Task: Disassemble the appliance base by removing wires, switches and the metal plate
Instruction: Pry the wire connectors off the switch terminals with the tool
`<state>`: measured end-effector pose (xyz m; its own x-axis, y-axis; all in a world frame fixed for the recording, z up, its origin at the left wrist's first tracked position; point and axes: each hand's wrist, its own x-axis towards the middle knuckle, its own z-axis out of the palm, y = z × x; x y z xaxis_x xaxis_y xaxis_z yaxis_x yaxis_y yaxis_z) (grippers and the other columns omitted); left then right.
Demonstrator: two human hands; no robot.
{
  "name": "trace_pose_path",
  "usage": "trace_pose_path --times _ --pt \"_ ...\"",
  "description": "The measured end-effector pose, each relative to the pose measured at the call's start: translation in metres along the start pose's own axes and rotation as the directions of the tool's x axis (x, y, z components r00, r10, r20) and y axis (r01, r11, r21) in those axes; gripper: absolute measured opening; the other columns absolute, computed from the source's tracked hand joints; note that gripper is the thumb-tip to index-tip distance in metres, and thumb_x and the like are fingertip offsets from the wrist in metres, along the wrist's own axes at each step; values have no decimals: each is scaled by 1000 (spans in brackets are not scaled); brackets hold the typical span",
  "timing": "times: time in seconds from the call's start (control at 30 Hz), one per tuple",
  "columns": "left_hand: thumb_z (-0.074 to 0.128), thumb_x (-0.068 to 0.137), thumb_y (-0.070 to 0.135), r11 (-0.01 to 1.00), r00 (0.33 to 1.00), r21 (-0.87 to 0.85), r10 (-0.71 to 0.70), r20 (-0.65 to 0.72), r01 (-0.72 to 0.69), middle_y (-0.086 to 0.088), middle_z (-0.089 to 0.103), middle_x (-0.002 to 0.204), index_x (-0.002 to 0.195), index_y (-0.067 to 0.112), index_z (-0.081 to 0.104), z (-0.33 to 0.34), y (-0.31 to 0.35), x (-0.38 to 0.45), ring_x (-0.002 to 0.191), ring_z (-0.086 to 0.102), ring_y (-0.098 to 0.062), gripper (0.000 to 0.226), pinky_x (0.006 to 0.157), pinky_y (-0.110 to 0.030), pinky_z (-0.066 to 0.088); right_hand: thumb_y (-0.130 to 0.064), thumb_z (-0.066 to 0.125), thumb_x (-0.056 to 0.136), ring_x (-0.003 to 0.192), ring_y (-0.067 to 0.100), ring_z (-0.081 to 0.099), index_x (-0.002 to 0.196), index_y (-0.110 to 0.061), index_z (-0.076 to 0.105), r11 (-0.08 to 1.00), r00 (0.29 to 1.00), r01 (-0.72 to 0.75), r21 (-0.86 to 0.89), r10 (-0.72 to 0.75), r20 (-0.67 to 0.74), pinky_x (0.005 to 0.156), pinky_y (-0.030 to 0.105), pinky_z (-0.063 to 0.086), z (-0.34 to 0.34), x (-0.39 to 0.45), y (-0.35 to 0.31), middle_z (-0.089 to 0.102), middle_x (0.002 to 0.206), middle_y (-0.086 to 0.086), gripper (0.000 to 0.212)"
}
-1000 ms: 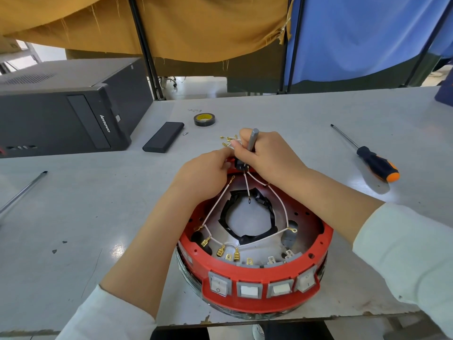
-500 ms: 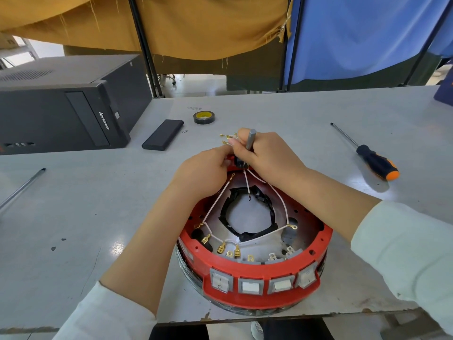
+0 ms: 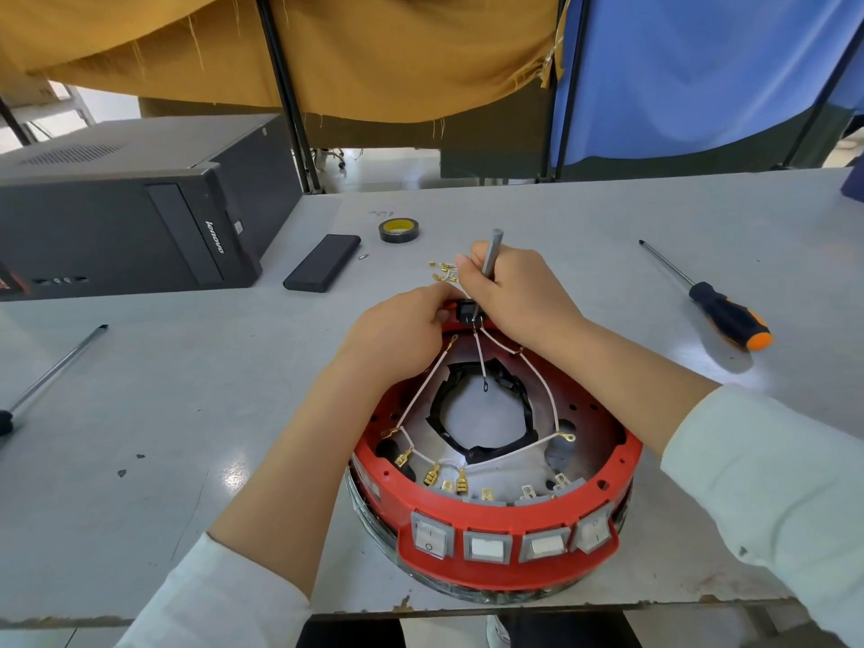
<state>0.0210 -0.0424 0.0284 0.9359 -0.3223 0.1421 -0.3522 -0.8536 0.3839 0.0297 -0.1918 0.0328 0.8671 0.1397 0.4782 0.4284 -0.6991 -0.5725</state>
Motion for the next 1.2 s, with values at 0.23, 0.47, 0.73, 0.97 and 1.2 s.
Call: trace_pose_path --times 0.23,0.47,0.73,0.97,1.2 --pt "36 98 15 1000 1000 0 9 -1 -9 0 60 125 135 36 44 0 -2 1 111 54 -24 43 88 -37 44 -30 46 97 48 9 34 58 -23 26 998 998 51 -28 -50 42 49 28 24 1 -1 -1 32 52 -6 44" --pt "36 98 17 1000 1000 7 -5 -2 5 0 60 125 132 37 46 -1 -1 1 111 55 -24 40 89 -38 44 -27 46 95 52 11 36 57 -21 29 998 996 -61 -33 63 56 51 31 24 2 9 -2 35 54 -5 41" --pt "36 99 17 1000 1000 9 -6 6 6 -1 61 122 132 33 46 -1 0 1 109 55 -24 38 86 -36 44 -31 44 97 50 9 36 59 -23 29 998 999 31 -53 -30 19 49 29 25 0 -1 -1 35 53 -6 42" --pt "36 99 18 1000 1000 3 -17 0 17 0 61 123 132 35 47 0 0 1 110 54 -23 38 86 -34 43 -28 46 95 53 11 37 57 -21 29 998 998 -54 -37 55 16 50 31 24 1 5 1 36 55 -5 41" --pt "41 98 20 997 998 -73 -34 44 37 3 60 123 126 34 52 -5 2 6 113 53 -21 33 91 -34 40 -36 53 92 49 9 40 58 -17 38 999 996 -34 10 34 -86 49 22 32 -3 3 1 41 52 -4 42"
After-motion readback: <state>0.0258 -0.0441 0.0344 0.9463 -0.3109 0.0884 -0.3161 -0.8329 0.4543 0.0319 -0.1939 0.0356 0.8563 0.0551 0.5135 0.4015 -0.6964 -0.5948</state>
